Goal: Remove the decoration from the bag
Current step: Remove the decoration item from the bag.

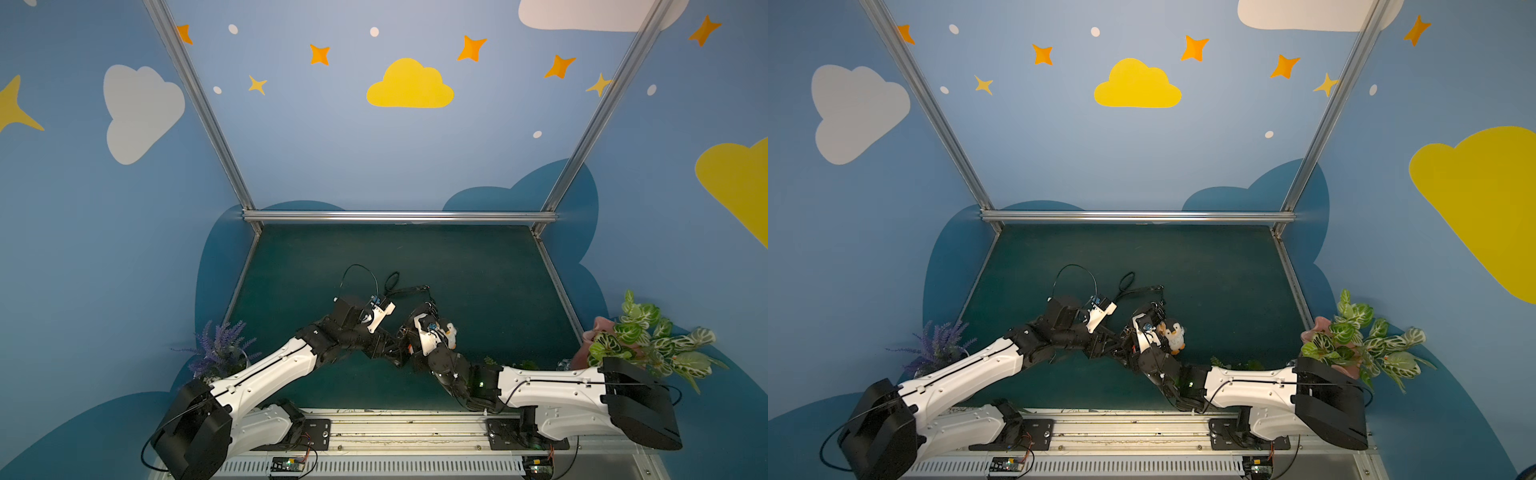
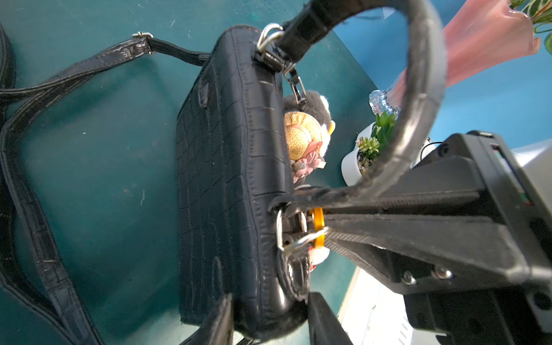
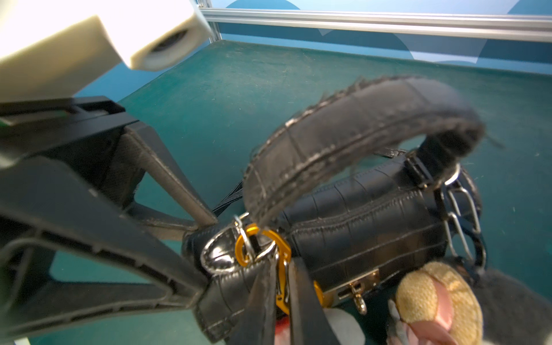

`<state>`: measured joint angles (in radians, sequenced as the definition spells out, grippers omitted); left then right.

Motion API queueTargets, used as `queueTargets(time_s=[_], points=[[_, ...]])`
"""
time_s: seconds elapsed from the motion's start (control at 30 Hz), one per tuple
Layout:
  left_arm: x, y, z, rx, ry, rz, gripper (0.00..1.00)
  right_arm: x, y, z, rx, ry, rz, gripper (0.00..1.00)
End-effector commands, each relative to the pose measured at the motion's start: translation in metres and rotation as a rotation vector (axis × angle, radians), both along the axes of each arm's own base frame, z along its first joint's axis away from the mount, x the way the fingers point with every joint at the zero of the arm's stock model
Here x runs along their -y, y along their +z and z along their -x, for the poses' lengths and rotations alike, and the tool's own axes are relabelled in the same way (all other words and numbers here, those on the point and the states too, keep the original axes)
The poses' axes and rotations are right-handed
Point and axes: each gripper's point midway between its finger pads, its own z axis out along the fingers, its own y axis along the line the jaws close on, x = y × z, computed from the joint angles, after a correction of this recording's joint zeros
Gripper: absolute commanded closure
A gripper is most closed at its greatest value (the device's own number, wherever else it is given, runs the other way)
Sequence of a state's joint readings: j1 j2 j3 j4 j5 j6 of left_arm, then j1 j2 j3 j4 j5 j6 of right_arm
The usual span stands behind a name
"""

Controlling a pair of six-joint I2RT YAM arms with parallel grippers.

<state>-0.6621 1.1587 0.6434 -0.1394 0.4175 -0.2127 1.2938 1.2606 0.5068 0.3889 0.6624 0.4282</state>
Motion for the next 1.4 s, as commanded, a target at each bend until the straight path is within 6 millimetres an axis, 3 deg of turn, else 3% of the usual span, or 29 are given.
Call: queueTargets(time_s=[0.0,0.27,0.47,0.67,0.77,0.9,1.07,1.27,1.37], points=[[0.003,-0.003,0.007,-0.012,-0.034,-0.003,0.57,0.007,0.016,-0.010,-0.018,-0.099,-0.080,0.89],[0.003,-0.004,0.008,-0.003,-0.035,-0.010,0.58,0.011,0.014,-0.016,-0.067,-0.186,-0.137,0.89],[-0.004,0.003,0.003,0.043,0.012,-0.019,0.54,0.008,0.015,-0.010,-0.067,-0.130,-0.149,0.87],[-0.010,0.035,0.005,0.216,0.039,0.093,0.36,0.015,0.030,0.001,-0.041,-0.047,-0.187,0.86],[-0.012,0.058,0.008,0.289,0.046,0.171,0.31,0.012,0.038,0.009,-0.003,0.033,-0.167,0.85],[-0.005,0.083,0.013,0.218,0.033,0.220,0.29,0.012,0.039,0.015,0.061,0.107,-0.092,0.85],[0.011,0.103,0.019,0.039,0.009,0.274,0.34,0.014,0.038,0.016,0.130,0.135,-0.027,0.85],[0.024,0.100,0.019,-0.062,-0.006,0.270,0.49,0.015,0.039,0.014,0.161,0.121,0.000,0.85],[0.028,0.088,0.015,-0.093,0.004,0.233,0.54,0.013,0.040,0.015,0.167,0.123,-0.012,0.85]])
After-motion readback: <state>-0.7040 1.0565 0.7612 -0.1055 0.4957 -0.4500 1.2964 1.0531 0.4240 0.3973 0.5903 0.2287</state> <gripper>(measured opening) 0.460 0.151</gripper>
